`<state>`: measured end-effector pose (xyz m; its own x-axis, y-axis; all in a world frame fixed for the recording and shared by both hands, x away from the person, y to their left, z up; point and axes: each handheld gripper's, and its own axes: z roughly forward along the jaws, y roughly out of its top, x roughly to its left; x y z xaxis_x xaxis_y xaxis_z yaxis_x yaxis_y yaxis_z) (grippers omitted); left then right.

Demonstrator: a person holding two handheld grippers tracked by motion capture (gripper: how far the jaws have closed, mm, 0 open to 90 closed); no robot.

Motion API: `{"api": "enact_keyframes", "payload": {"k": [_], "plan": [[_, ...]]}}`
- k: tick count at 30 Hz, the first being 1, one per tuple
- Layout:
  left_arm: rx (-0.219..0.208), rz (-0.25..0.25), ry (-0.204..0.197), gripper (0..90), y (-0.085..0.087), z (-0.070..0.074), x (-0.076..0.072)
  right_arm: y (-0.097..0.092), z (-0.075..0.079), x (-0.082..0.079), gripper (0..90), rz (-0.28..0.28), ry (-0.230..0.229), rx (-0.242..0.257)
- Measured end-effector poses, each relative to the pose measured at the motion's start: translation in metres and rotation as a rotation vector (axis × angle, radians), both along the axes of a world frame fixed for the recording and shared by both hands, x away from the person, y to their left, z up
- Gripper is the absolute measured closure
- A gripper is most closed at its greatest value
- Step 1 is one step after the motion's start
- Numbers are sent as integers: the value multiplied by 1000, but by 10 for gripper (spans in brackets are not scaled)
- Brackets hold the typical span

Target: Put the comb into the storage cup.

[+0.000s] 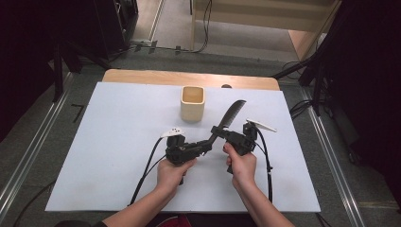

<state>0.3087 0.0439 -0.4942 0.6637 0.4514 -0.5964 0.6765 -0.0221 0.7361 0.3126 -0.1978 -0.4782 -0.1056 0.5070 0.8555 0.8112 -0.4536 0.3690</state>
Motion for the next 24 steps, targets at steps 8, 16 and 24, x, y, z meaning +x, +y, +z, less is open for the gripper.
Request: {"api": "enact_keyframes", "payload": {"k": [8,16,24], "plan": [[-6,-6,11,731,0,1,0,0,2,0,690,7,-3,8],[-17,-16,42,654,2,5,3,2,4,-1,699,17,-4,2],[5,-37,75,500,5,13,8,-1,3,0,699,19,-5,-13]]}}
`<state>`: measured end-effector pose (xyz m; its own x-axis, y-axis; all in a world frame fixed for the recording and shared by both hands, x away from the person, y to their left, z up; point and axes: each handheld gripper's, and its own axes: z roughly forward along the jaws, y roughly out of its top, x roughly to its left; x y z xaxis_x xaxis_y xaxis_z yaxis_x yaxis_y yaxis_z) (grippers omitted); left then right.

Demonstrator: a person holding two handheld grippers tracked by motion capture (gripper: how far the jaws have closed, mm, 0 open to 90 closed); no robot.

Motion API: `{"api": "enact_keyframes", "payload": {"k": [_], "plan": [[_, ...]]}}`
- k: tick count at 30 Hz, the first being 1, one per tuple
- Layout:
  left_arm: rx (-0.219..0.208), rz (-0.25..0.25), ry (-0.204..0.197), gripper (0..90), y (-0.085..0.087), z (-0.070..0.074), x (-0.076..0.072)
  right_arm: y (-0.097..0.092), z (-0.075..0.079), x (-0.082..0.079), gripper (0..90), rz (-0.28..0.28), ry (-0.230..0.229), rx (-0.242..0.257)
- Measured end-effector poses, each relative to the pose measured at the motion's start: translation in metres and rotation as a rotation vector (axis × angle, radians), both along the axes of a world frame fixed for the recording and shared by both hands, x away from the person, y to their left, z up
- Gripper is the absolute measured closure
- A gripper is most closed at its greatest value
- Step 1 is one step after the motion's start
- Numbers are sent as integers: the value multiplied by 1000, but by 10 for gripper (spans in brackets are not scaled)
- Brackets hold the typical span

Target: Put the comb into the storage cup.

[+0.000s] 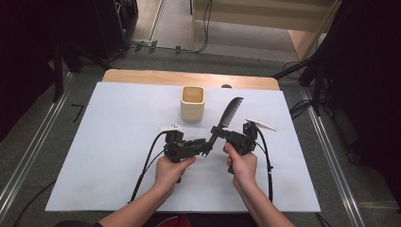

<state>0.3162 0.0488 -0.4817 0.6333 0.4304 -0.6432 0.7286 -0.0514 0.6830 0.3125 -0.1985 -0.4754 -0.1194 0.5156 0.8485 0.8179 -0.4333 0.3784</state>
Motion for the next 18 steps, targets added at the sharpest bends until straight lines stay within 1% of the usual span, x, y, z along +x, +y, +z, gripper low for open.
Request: {"api": "enact_keyframes", "payload": {"k": [1,3,4,5,7,9,14,15,18], "plan": [[13,-17,2,493,0,1,1,0,0,0,699,-2,2,-2],[4,-33,32,492,1,3,2,-1,0,0,698,-1,5,-3],[0,-37,36,492,1,4,2,-1,0,0,699,2,4,-6],[9,-43,37,491,2,5,3,-1,0,0,699,2,0,-8],[33,-57,38,478,3,6,4,-1,1,0,699,4,-18,-33],[46,-75,38,474,4,8,4,-1,3,0,699,5,-30,-47],[74,-78,60,452,8,9,7,0,5,-1,698,14,-43,-79],[93,-89,56,451,8,9,8,0,6,-1,699,18,-42,-82],[116,-110,54,439,9,11,9,0,5,-1,698,28,-50,-95]]}}
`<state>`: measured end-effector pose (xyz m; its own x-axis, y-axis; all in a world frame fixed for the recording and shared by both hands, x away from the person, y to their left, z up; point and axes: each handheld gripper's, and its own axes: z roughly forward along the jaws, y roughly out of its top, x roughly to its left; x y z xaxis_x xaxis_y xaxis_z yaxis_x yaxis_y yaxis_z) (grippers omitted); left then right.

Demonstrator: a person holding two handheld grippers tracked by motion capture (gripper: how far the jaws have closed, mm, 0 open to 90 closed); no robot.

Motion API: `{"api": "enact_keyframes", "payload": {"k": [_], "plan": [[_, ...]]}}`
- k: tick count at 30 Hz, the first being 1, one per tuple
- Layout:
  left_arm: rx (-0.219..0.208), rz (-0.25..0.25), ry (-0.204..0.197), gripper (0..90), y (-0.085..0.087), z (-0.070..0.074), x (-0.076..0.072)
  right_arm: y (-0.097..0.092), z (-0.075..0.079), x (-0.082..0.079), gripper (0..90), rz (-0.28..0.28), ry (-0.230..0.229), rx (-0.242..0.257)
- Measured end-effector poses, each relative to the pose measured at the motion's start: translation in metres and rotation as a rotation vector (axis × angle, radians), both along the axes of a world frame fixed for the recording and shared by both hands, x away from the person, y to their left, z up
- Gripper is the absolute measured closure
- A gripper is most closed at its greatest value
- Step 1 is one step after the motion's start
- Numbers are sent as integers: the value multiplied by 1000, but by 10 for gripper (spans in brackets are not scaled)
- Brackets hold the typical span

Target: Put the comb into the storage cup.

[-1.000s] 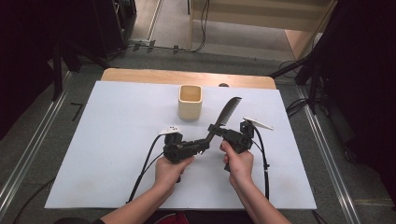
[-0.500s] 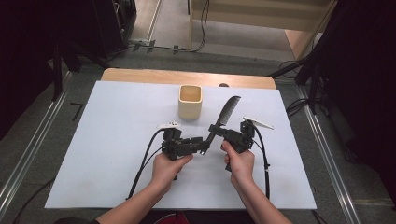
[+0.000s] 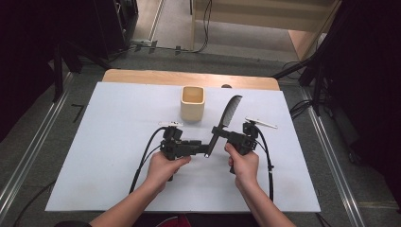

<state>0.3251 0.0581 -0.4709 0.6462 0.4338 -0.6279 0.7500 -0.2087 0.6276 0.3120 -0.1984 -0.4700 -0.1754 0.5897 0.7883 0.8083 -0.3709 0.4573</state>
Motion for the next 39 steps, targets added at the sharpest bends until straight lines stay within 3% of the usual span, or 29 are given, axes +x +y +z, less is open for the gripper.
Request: {"api": "enact_keyframes", "payload": {"k": [4,11,16,21,27,39], "plan": [[56,-42,-19,414,1,4,0,1,1,0,698,9,2,-9],[93,-96,-7,391,7,8,-1,0,1,0,698,26,-8,-32],[134,-132,-25,390,12,10,-2,0,1,0,699,46,-26,-51],[156,-165,-34,371,17,10,-3,-2,2,0,699,60,-44,-51],[148,-192,-34,370,25,11,-4,-3,3,-1,699,83,-58,-61],[249,-250,-106,348,31,8,-12,-3,3,0,698,107,-63,-69]]}}
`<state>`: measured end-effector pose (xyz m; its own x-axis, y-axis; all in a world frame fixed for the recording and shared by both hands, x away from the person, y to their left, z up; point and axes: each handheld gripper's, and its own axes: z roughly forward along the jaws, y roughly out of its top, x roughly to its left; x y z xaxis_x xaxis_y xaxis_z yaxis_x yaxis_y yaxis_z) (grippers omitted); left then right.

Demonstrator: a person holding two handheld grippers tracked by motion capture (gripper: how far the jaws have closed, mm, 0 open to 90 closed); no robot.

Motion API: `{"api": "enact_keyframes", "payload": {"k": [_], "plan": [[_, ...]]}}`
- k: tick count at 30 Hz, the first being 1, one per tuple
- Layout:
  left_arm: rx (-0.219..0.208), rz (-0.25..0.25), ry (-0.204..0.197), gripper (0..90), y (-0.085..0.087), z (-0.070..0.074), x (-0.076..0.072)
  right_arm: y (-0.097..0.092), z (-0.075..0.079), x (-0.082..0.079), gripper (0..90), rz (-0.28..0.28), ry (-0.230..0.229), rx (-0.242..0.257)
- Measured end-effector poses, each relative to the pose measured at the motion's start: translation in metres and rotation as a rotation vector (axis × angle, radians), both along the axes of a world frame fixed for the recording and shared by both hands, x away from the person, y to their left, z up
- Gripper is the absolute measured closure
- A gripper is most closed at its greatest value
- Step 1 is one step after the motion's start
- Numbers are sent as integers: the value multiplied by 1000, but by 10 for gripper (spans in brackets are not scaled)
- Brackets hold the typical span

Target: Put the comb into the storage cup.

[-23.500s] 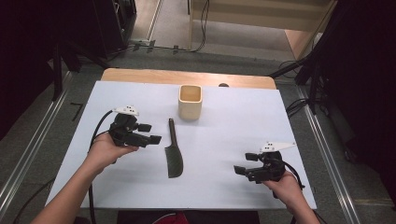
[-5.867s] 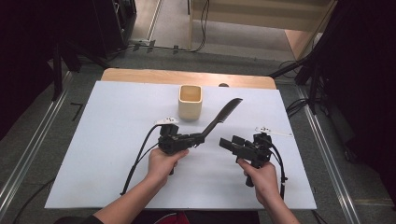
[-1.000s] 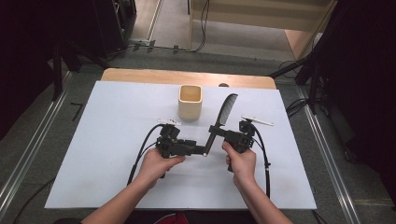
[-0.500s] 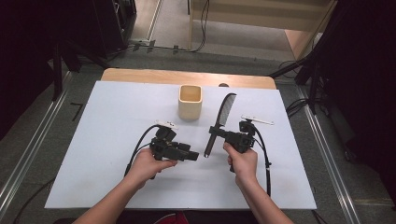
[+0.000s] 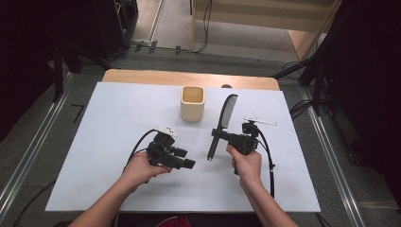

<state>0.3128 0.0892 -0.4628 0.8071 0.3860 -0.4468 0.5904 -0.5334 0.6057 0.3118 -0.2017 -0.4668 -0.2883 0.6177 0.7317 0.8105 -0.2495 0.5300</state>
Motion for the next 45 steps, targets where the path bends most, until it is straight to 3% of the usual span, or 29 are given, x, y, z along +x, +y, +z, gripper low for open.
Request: {"api": "enact_keyframes", "payload": {"k": [10,17,29,45], "plan": [[52,-22,-82,347,14,3,-8,1,1,0,699,17,-10,-21],[43,-11,-83,347,26,2,-11,1,1,0,699,28,-5,-9],[63,-7,-140,347,44,3,-20,0,1,1,699,36,-7,-10],[86,46,-157,346,68,-1,-27,0,1,1,698,43,-33,4]]}}
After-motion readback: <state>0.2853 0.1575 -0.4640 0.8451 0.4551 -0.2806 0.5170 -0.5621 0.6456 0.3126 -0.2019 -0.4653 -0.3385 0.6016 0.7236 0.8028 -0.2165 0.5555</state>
